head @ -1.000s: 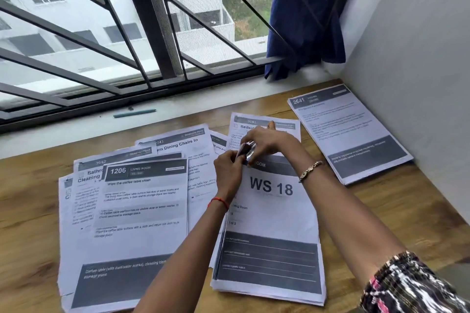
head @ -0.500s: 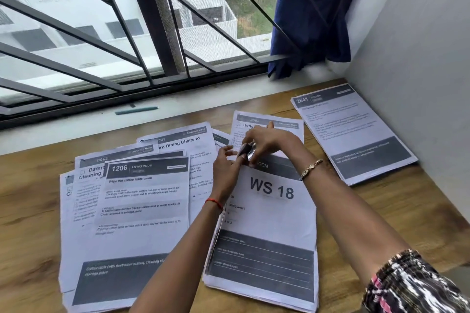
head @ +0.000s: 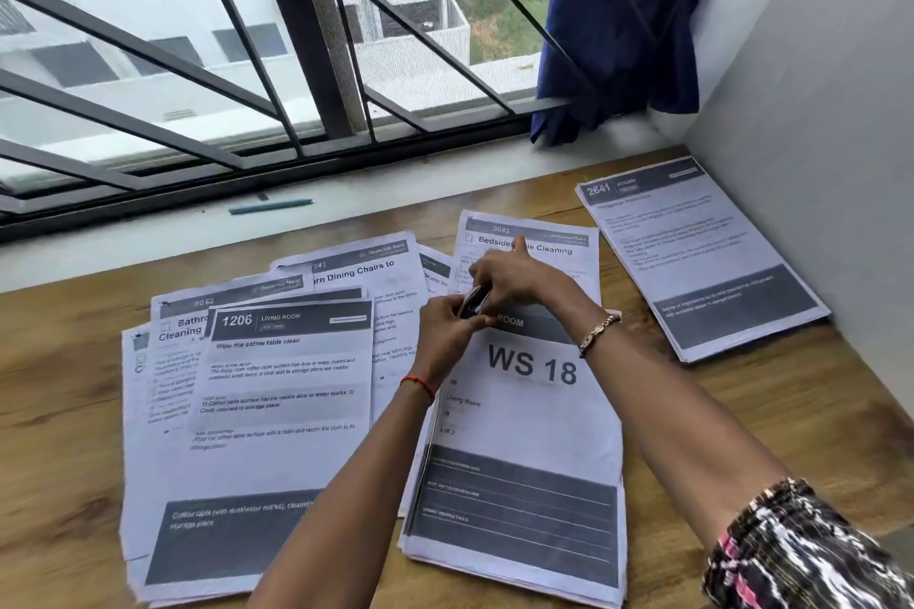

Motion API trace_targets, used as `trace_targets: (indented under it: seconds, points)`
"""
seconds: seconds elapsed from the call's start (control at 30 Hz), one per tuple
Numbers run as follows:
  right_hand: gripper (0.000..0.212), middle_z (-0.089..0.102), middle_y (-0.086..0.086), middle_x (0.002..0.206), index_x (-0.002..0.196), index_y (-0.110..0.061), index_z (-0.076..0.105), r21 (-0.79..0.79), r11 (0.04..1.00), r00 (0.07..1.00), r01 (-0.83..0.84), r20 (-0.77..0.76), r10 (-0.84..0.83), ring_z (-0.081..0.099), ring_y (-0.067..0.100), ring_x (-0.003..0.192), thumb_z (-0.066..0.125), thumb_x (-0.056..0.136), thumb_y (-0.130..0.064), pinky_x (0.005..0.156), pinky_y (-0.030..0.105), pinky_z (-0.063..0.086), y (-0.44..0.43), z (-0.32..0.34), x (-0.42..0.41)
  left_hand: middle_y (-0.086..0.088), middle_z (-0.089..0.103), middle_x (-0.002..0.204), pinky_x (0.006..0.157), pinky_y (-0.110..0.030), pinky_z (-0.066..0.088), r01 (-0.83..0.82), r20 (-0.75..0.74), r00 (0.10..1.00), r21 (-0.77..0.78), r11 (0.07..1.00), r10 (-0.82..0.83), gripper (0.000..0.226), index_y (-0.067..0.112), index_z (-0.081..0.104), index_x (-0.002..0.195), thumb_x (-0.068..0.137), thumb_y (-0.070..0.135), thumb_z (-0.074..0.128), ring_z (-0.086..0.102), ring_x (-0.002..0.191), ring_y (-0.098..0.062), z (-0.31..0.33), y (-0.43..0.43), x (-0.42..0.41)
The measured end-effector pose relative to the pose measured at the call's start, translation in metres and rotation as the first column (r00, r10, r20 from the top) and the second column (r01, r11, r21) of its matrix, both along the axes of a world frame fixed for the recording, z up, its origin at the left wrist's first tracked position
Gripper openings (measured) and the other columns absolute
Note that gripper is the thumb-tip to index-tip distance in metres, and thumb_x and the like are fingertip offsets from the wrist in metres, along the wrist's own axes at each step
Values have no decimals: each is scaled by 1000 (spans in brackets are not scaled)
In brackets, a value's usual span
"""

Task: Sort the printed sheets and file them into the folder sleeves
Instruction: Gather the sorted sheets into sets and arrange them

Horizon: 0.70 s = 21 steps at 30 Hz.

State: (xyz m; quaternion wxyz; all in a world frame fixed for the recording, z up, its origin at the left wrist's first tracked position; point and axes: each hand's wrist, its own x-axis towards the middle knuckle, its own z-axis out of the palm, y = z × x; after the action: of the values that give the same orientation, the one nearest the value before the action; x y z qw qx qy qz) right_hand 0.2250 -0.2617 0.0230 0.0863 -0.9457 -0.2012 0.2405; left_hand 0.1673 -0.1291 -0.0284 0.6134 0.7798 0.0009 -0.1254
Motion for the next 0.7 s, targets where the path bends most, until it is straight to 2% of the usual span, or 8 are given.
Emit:
trace_targets:
  seconds: [0.1,0.2,0.27,0.33,0.43,0.6,0.63,0.7]
  points:
    - [38,51,2,81,54,-22,38,29,1000,1000,3,2,-3,46,13,84,68,77,-23,106,60,8,0,0,0,13,47,45,49,-14,27,-23,48,999,51,998,20,16,3,61,62,70,0,75,36,45,4,2,-6,0]
    - [39,48,-1,74,54,-21,36,42,999,1000,10,23,-11,47,13,79,67,76,-19,106,58,7,-1,-1,0,18,43,35,46,-12,29,-70,58,996,56,996,67,20,6,59,61,71,-7,71,38,40,5,2,-12,-1]
    - [40,44,-4,67,53,-20,35,59,998,999,20,34,-22,47,13,77,67,76,-16,107,58,5,-2,-4,0,16,43,44,47,-15,28,-91,68,994,67,994,86,17,0,59,59,69,-6,71,35,42,2,-3,-15,-1]
    - [40,40,-7,64,52,-19,35,74,997,999,31,35,-33,46,12,74,68,75,-15,107,58,4,-4,-6,1,2,43,51,47,-17,26,-108,72,992,69,992,103,15,-6,60,60,67,-3,73,31,46,0,-7,-16,1]
    - [39,33,-14,65,52,-19,39,89,995,999,42,25,-45,38,-1,66,70,75,-21,107,59,5,-8,-11,3,-2,45,56,48,-20,26,-79,60,995,59,995,75,16,-6,64,63,64,2,78,34,53,-6,-9,-11,7]
    - [32,46,-2,87,65,-20,46,50,998,1000,25,-1,-25,46,14,93,75,72,-32,102,53,15,-10,-15,5,-7,69,74,64,-21,45,-14,-35,999,-58,998,12,21,9,73,79,62,1,81,57,66,-9,-6,0,8]
    - [30,48,-1,93,74,-19,50,55,998,1000,28,-2,-28,47,17,100,76,70,-33,100,49,17,-10,-16,6,-7,71,80,70,-22,49,2,-45,999,-102,995,-7,27,12,73,85,63,-1,80,61,72,-10,-5,2,6]
    - [45,52,2,106,102,-16,54,95,994,998,60,-30,-58,46,20,110,78,68,-32,98,44,18,-11,-13,6,-5,72,88,79,-23,52,27,-56,998,-174,984,-37,35,16,71,94,65,-4,78,66,81,-11,-6,4,4]
